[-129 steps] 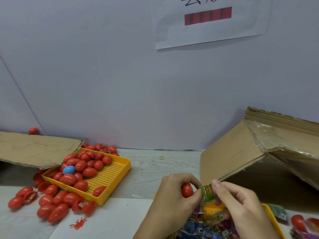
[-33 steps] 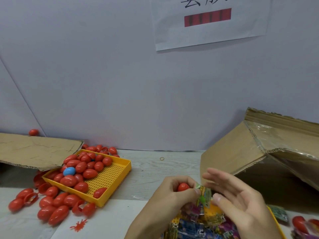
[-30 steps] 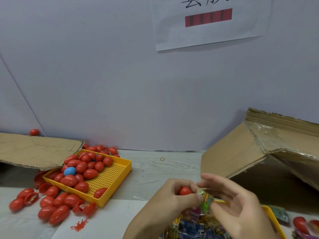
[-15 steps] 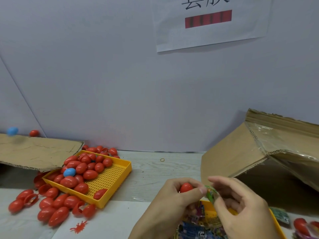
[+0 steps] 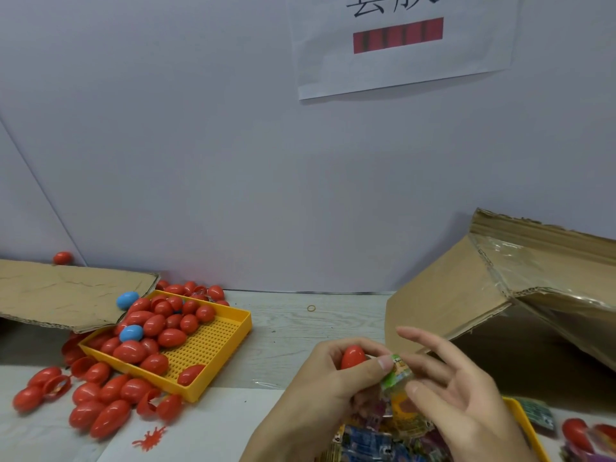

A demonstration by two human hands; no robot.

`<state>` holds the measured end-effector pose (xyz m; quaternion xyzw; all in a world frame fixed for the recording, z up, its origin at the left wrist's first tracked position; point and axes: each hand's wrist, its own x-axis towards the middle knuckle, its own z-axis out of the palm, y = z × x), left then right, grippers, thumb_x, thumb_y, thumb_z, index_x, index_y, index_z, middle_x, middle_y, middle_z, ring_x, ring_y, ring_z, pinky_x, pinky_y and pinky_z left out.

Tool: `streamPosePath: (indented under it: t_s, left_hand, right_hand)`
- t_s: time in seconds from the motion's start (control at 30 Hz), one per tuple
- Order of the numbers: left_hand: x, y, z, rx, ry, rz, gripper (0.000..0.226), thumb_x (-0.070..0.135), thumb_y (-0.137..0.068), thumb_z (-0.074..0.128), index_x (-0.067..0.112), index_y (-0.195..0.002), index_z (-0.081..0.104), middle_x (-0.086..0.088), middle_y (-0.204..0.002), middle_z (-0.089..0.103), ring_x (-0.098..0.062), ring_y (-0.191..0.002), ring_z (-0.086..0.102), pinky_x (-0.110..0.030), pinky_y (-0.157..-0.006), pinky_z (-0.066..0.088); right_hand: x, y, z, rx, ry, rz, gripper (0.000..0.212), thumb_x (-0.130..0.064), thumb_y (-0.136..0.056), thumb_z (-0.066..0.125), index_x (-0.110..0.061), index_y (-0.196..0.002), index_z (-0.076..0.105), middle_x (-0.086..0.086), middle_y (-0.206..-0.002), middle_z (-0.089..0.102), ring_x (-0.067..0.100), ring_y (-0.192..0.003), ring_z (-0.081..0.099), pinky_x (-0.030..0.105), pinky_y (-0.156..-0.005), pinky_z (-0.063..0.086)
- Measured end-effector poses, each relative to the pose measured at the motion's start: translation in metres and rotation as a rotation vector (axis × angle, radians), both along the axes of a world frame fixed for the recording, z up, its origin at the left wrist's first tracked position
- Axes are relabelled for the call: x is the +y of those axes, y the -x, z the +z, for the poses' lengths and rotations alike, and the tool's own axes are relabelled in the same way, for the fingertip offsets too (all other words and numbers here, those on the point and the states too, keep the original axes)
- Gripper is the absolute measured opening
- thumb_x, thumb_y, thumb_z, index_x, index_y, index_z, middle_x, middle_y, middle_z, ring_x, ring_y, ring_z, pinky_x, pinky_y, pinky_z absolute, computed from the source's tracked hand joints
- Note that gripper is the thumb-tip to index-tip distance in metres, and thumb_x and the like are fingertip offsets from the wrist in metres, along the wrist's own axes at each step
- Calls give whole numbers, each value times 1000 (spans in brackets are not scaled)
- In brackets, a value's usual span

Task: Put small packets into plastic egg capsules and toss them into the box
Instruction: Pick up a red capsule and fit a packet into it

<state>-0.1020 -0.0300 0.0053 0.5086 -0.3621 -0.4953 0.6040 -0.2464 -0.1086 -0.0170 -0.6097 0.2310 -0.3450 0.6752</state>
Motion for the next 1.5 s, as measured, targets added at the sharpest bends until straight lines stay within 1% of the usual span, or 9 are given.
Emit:
streamPosePath:
  t_s: [0.07, 0.13, 0.23, 0.43, 0.53, 0.77, 1.13, 1.33, 1.5]
  left_hand:
    - [4, -6, 3, -21, 5, -18, 8, 21, -77, 74, 14, -80, 73, -6, -65, 50, -12, -51, 41, -23, -50, 37]
    - [7, -10, 5, -24, 5, -52, 6, 19, -79, 72, 14, -80, 73, -3, -63, 50, -11, -51, 42, -22, -50, 37]
    - [10, -10, 8, -14, 0, -107, 7, 17, -81, 70, 11, -84, 72, -4, -66, 50, -11, -53, 43, -22, -52, 38]
    - [10, -7, 10, 105, 26, -138, 16, 19, -85, 66, 11, -99, 67, -4, -68, 49, -12, -59, 48, -22, -56, 41]
    - [9, -7, 10, 117, 62, -166, 16, 17, -85, 68, 13, -100, 68, -3, -70, 47, -13, -60, 41, -23, -58, 40]
    - [7, -4, 6, 59, 65, -162, 24, 5, -81, 70, 12, -104, 69, -1, -78, 57, -13, -65, 52, -27, -63, 44]
    - [7, 1, 9, 72, 112, -60, 35, -2, -77, 61, 4, -110, 65, -10, -83, 58, -17, -62, 45, -26, -55, 45]
    - [6, -2, 4, -60, 88, -44, 36, -1, -78, 60, 15, -109, 69, -7, -90, 63, -14, -62, 48, -28, -60, 47]
    - [6, -3, 1, -90, 77, -85, 37, 1, -79, 59, 18, -111, 68, -7, -91, 63, -13, -64, 50, -27, -62, 50]
  right_hand:
    - [-1, 1, 0, -33, -80, 102, 50, 8, -81, 62, -31, -111, 68, 12, -106, 72, 31, -100, 68, 50, -93, 49]
    - [-2, 0, 0, -69, -124, 115, 40, -10, -74, 64, -30, -107, 71, 15, -102, 71, 36, -99, 65, 55, -91, 47]
    - [-1, -1, 2, -143, -234, 85, 34, -15, -69, 64, -18, -102, 73, 18, -83, 65, 34, -77, 54, 47, -68, 37]
    - [2, -5, 5, -184, -334, 110, 30, -6, -65, 68, -13, -94, 75, 16, -70, 53, 22, -55, 47, 34, -54, 32]
    - [1, -7, 5, -228, -382, 85, 30, -5, -64, 67, -12, -92, 75, 12, -65, 53, 18, -51, 49, 30, -46, 35]
    - [2, -8, 6, -283, -457, 32, 46, -6, -55, 70, -7, -101, 69, 7, -58, 50, 15, -46, 49, 25, -37, 35]
    - [3, -9, 6, -114, -477, 48, 32, -7, -62, 68, 3, -92, 72, 12, -57, 50, 18, -46, 45, 24, -35, 33]
    - [0, -8, 9, 40, -529, 52, 23, -17, -59, 70, 3, -68, 74, 13, -57, 51, 18, -47, 47, 24, -40, 36]
    - [-3, -6, 8, 103, -544, 101, 29, -19, -57, 72, 6, -74, 75, 13, -60, 51, 18, -50, 47, 26, -47, 37]
